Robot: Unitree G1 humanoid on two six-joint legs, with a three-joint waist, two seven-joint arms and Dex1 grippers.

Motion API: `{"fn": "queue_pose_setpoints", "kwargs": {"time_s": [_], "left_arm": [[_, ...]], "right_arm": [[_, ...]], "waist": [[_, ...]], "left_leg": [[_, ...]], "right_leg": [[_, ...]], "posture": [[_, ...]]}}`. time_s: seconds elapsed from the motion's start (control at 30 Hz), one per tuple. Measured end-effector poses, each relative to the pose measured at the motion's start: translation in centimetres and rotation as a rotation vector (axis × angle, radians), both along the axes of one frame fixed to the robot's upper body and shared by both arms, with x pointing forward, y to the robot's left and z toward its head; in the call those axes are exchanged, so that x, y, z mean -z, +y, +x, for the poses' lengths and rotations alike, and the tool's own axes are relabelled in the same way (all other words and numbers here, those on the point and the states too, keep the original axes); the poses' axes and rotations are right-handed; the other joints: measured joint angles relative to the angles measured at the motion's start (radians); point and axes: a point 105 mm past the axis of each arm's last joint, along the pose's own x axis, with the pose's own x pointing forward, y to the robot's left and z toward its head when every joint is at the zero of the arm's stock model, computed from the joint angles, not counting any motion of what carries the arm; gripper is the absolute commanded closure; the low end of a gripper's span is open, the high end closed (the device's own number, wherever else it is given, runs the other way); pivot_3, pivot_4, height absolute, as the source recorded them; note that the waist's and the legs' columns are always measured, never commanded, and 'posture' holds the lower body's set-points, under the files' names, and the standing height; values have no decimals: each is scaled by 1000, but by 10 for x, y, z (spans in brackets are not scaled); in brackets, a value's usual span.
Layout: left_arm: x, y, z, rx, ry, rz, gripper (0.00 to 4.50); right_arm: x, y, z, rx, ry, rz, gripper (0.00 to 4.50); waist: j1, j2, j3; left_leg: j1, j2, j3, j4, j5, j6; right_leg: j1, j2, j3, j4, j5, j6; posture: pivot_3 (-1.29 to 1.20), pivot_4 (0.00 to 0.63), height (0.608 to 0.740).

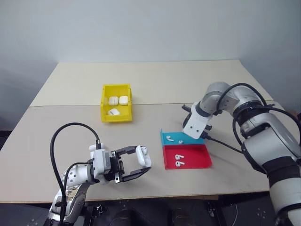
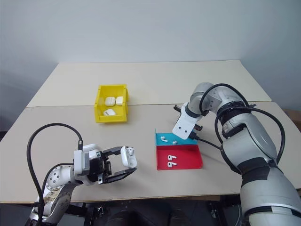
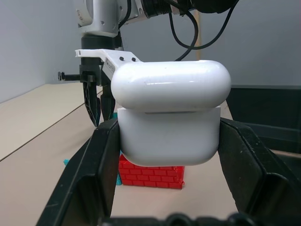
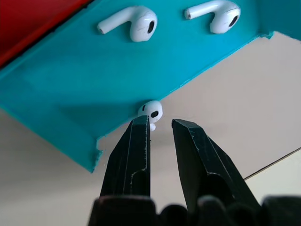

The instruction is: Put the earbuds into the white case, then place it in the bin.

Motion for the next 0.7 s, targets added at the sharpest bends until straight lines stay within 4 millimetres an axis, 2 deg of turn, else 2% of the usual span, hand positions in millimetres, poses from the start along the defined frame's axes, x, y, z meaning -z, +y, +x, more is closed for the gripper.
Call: {"fn": "queue_pose_setpoints", "kwargs": {"time_s": [0.07, 0.23, 0.4, 0.7], "left_arm": [[0, 0, 0, -3, 1, -1, 1705], [2, 1, 0, -14, 8, -3, 1705], [0, 0, -1, -18, 2, -6, 1705], [0, 1, 0, -24, 1, 2, 1705]], "right_arm": [[-1, 2, 0, -16, 1, -5, 3409], [1, 0, -2, -24, 19, -25, 1829], [0, 0, 1, -17, 5, -34, 1829], [13, 7, 4, -10, 10, -60, 1829]], "waist": [[0, 0, 0], [0, 0, 0], [0, 1, 0], [-3, 1, 0]], "left_leg": [[0, 0, 0, 0, 0, 0], [0, 0, 0, 0, 0, 0], [0, 0, 0, 0, 0, 0], [0, 0, 0, 0, 0, 0]], "right_leg": [[0, 0, 0, 0, 0, 0], [0, 0, 0, 0, 0, 0], [0, 0, 0, 0, 0, 0], [0, 0, 0, 1, 0, 0]], "posture": [[0, 150, 740], [0, 150, 740], [0, 150, 740], [0, 150, 740]]}}
